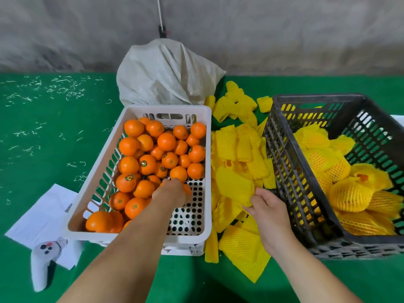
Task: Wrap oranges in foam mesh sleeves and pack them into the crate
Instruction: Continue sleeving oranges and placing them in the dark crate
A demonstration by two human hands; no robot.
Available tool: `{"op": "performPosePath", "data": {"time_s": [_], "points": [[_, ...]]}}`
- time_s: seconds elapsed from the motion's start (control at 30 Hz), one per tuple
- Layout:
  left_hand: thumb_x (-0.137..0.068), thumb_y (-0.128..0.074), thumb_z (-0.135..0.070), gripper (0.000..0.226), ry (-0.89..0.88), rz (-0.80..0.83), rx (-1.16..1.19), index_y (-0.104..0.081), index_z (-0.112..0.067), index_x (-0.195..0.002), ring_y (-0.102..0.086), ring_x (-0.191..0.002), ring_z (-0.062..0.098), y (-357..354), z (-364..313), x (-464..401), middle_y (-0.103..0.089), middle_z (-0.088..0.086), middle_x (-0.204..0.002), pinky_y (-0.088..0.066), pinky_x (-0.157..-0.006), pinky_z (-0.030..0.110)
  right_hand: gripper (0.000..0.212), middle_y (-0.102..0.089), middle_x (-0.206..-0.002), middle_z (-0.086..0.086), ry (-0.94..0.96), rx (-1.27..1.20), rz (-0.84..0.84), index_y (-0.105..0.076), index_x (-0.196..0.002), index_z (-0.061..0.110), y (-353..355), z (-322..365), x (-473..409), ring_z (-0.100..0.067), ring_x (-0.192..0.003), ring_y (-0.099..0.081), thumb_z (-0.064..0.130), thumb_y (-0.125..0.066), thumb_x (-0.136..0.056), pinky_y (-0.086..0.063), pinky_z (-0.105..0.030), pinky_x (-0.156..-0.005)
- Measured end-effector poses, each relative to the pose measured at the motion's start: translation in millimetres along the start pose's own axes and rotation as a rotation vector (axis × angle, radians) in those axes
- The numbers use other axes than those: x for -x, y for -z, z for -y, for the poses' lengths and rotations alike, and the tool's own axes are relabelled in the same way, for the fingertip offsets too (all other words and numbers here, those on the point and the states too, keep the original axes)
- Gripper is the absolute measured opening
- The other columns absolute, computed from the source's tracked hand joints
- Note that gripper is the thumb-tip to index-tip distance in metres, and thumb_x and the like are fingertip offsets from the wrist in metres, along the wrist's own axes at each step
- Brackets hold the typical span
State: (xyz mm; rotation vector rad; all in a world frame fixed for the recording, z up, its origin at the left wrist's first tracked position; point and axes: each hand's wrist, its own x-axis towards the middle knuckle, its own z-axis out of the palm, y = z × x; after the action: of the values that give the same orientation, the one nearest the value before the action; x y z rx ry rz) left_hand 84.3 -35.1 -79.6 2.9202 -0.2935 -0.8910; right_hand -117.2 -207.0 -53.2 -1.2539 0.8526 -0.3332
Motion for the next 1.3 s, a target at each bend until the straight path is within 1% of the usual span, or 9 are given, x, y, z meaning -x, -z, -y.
{"op": "performPosePath", "data": {"time_s": [0.07, 0.17, 0.2, 0.33, 0.5, 0.63, 0.8, 1.1, 1.3], "points": [[-0.092, -0.070, -0.045, 0.052, -0.158, -0.185, 0.367, -0.056, -0.013, -0.131, -0.064, -0.113, 0.032, 15.3, -2.9, 16.3, -0.058, 0.010, -0.130, -0.059, -0.091, 0.046, 0.026, -0.069, -0.113, -0.005, -0.022, -0.104, -0.046, -0.063, -0.128, 0.011, 3.9, 8.4, 0.3, -0.017, -0.094, -0.069, 0.017, -0.057, -0.104, -0.058, -0.042, -0.093], [-0.091, -0.076, -0.043, 0.029, -0.416, -0.385, 0.971, -0.061, -0.040, -0.116, -0.069, -0.093, -0.004, 29.3, -15.6, 66.7, -0.070, -0.024, -0.107, -0.055, -0.066, 0.013, 0.010, -0.066, -0.103, -0.005, -0.016, -0.170, -0.057, -0.066, -0.110, 0.019, 7.3, 26.7, 4.7, -0.018, -0.093, -0.064, 0.023, -0.059, -0.103, -0.057, -0.034, -0.072], [-0.091, -0.077, -0.045, 0.033, -0.459, -0.342, 1.130, -0.061, -0.043, -0.119, -0.068, -0.091, -0.009, 29.3, -22.9, 83.6, -0.070, -0.024, -0.107, -0.053, -0.064, 0.009, 0.009, -0.067, -0.102, -0.005, 0.016, -0.169, -0.043, -0.066, -0.107, 0.021, 7.6, 32.2, 6.8, -0.017, -0.092, -0.065, 0.022, -0.059, -0.103, -0.056, -0.033, -0.068], [-0.075, -0.083, -0.053, 0.066, -0.541, 0.175, 1.537, -0.066, -0.026, -0.133, -0.074, -0.093, 0.020, 5.5, -53.9, 123.1, -0.074, 0.008, -0.121, -0.060, -0.076, 0.030, 0.010, -0.072, -0.099, -0.004, 0.239, -0.058, -0.007, -0.070, -0.107, 0.016, 0.4, 50.4, 19.0, -0.014, -0.086, -0.070, 0.019, -0.062, -0.101, -0.059, -0.031, -0.070], [-0.062, -0.099, -0.041, 0.090, -0.633, 0.529, 1.695, -0.060, -0.012, -0.138, -0.074, -0.101, 0.026, -13.9, -59.0, 125.2, -0.071, 0.013, -0.126, -0.063, -0.079, 0.033, 0.023, -0.072, -0.118, -0.003, 0.185, -0.048, 0.099, -0.066, -0.117, 0.023, 2.0, 54.9, 23.5, -0.017, -0.108, -0.070, 0.008, -0.063, -0.100, -0.058, -0.038, -0.094], [-0.055, -0.103, -0.048, 0.090, -0.695, 0.662, 1.615, -0.068, -0.010, -0.129, -0.075, -0.082, 0.027, -15.9, -49.1, 120.3, -0.076, 0.014, -0.108, -0.065, -0.072, 0.032, 0.023, -0.077, -0.102, 0.005, 0.236, 0.103, 0.111, -0.074, -0.110, 0.020, 6.5, 45.5, 24.4, -0.009, -0.098, -0.071, 0.003, -0.068, -0.095, -0.059, -0.025, -0.085], [-0.053, -0.101, -0.056, 0.100, -0.678, 0.529, 1.628, -0.063, -0.002, -0.128, -0.074, -0.080, 0.024, -16.3, -58.5, 126.6, -0.076, 0.013, -0.103, -0.064, -0.071, 0.030, 0.015, -0.075, -0.091, 0.004, 0.375, 0.293, 0.026, -0.074, -0.100, 0.024, 8.0, 37.9, 22.2, -0.024, -0.087, -0.070, 0.013, -0.064, -0.099, -0.058, -0.045, -0.080], [-0.076, -0.088, -0.048, 0.057, -0.762, 0.295, 1.491, -0.071, -0.030, -0.128, -0.072, -0.102, 0.027, -25.8, -57.2, 131.5, -0.070, 0.006, -0.123, -0.060, -0.080, 0.036, 0.020, -0.068, -0.096, 0.022, 0.559, 0.400, -0.037, -0.060, -0.107, 0.038, 17.6, 31.1, 22.4, -0.001, -0.092, -0.066, 0.019, -0.058, -0.103, -0.053, -0.017, -0.076], [-0.076, -0.088, -0.050, 0.058, -0.765, 0.263, 1.458, -0.071, -0.032, -0.128, -0.073, -0.102, 0.026, -26.4, -58.8, 132.0, -0.070, 0.007, -0.124, -0.060, -0.080, 0.036, 0.023, -0.067, -0.112, 0.006, 0.544, 0.592, -0.091, -0.062, -0.123, 0.026, 19.3, 27.8, 20.0, -0.010, -0.103, -0.065, 0.015, -0.056, -0.103, -0.056, -0.036, -0.090]]}}
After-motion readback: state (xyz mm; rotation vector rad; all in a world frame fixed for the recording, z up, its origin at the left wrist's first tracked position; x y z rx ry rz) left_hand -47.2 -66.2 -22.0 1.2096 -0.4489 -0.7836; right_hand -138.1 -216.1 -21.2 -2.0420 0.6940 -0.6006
